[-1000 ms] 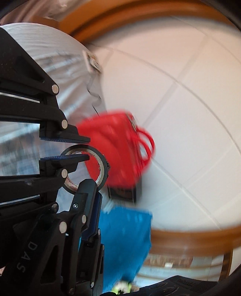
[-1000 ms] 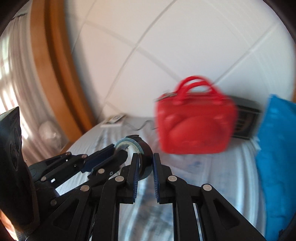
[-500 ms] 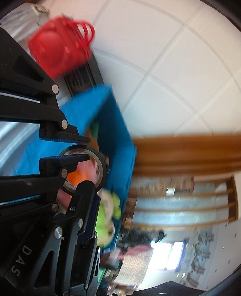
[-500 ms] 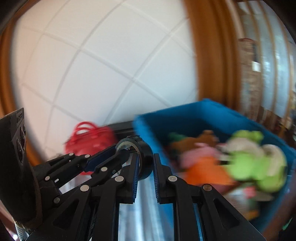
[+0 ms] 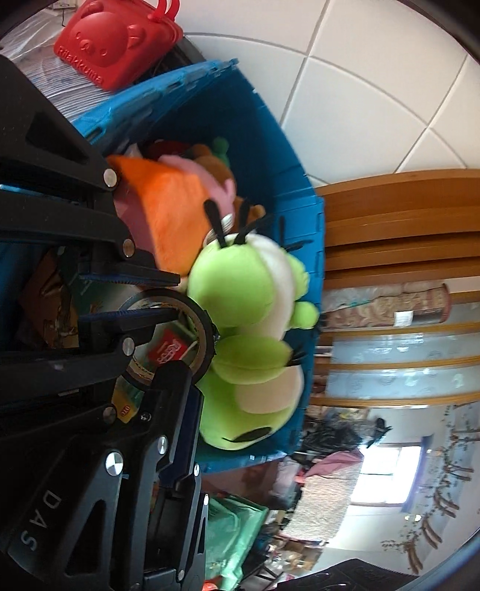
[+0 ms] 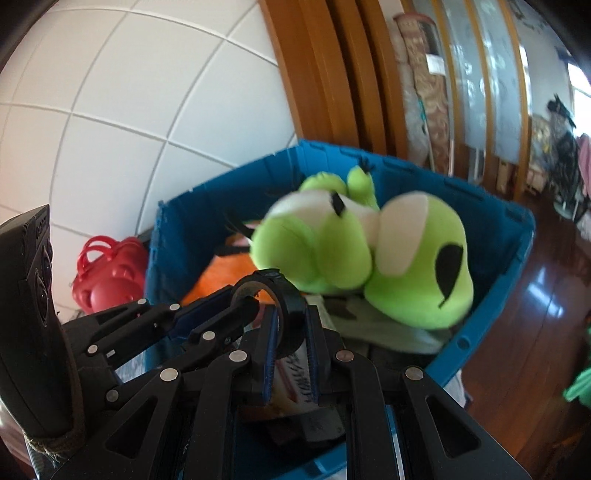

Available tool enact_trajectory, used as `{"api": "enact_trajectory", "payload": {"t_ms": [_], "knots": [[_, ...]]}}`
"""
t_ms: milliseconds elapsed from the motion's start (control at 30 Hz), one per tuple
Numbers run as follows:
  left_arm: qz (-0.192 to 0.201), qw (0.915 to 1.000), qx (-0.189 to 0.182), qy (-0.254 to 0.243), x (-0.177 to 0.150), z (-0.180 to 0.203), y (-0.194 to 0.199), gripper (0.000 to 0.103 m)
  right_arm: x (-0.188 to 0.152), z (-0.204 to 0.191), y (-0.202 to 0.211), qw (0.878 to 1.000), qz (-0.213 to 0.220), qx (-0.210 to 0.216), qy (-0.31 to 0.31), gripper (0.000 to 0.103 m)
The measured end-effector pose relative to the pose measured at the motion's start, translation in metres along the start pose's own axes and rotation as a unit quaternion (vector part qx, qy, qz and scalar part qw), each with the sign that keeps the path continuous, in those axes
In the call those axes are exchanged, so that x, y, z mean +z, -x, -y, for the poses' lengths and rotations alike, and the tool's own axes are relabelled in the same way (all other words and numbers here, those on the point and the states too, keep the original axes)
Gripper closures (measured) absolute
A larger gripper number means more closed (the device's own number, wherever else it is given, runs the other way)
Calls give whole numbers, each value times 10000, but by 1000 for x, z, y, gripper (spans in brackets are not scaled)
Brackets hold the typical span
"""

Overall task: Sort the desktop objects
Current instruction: 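Carry the tape roll into the blue crate and open both tools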

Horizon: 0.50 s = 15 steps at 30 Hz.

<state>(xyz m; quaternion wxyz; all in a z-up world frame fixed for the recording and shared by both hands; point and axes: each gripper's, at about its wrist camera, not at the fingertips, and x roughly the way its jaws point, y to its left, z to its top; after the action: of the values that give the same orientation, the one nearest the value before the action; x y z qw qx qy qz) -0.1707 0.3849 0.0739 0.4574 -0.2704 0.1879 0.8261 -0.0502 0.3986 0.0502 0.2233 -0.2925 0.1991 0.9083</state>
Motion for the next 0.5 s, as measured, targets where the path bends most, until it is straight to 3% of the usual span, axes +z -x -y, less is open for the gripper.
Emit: {"api": "enact_trajectory", "payload": {"t_ms": [200,300,400,467,500], "knots": [[-233,9996,123,83,-4,5,-7,91,-4,9,-9,9996,-190,216,-83,87],[-329,9989,229,222,-6,0,-6,79,-3,10,-12,9993,-232,269,-101,86],[-268,9985,350,336,-7,-6,-3,59,-1,19,-15,9993,-228,265,-144,74],[-196,9977,456,464,-9,-10,0,42,0,20,-14,9998,-172,67,-93,58],[-149,9974,482,521,-11,-13,4,39,1,20,-12,9999,-128,-81,-35,46]]}}
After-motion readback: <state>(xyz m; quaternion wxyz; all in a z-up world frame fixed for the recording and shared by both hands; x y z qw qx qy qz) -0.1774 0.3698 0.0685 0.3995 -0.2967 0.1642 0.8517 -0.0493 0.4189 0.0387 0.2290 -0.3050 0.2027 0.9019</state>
